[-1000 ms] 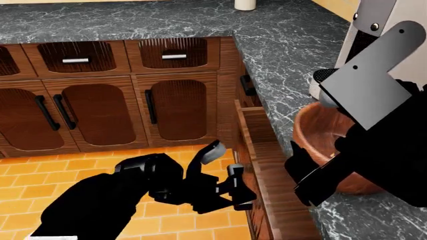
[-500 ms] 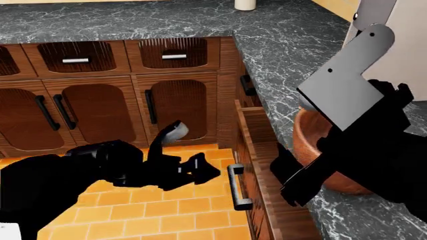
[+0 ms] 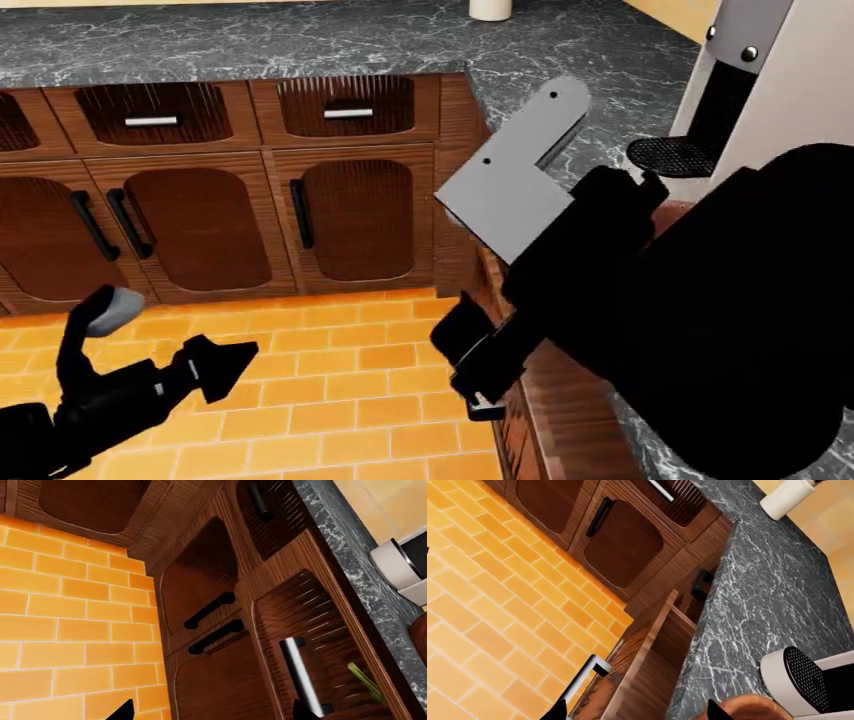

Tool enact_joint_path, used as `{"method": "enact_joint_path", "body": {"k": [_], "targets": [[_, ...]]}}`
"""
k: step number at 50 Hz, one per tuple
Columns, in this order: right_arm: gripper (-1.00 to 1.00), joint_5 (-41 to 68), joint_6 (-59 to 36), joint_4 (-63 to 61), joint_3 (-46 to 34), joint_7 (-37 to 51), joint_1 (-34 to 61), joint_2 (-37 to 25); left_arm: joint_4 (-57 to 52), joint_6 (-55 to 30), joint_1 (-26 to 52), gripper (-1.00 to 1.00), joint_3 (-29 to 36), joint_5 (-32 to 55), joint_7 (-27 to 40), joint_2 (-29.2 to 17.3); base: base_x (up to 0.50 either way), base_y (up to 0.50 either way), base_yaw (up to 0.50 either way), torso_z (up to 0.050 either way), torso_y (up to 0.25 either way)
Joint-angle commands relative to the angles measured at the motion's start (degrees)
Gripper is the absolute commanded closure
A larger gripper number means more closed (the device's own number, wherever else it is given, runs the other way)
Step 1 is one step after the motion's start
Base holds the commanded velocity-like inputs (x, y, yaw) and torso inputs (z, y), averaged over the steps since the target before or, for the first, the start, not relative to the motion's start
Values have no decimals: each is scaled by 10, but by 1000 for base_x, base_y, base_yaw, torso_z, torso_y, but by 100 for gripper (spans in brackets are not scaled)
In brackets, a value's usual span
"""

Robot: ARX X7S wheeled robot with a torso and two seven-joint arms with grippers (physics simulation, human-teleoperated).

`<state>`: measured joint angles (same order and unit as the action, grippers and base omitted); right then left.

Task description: Place the bar in the bowl and close the drawer.

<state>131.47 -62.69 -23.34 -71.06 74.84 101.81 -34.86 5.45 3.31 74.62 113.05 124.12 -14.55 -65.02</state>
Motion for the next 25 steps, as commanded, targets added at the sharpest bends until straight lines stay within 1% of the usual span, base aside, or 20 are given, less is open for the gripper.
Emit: {"method": "enact_joint_path", "body": {"k": [1, 7, 18, 25], "targets": [[-100, -7, 64, 18, -77, 98, -20, 122, -54, 74, -40, -100, 3, 11, -18, -78, 0, 0, 0, 0, 0], [-100, -35, 89, 45, -112, 120, -38, 194, -43, 77, -52, -100, 4, 17, -34, -68, 0, 0, 0, 0, 0], [-100, -93, 118, 92, -164, 114, -90, 275, -20, 75, -67, -100, 8, 22, -44, -43, 0, 0, 0, 0, 0], [-100, -134, 133, 153, -211, 115, -125, 317, -10, 77, -76, -100, 8, 26, -50, -36, 0, 0, 0, 0, 0]]}}
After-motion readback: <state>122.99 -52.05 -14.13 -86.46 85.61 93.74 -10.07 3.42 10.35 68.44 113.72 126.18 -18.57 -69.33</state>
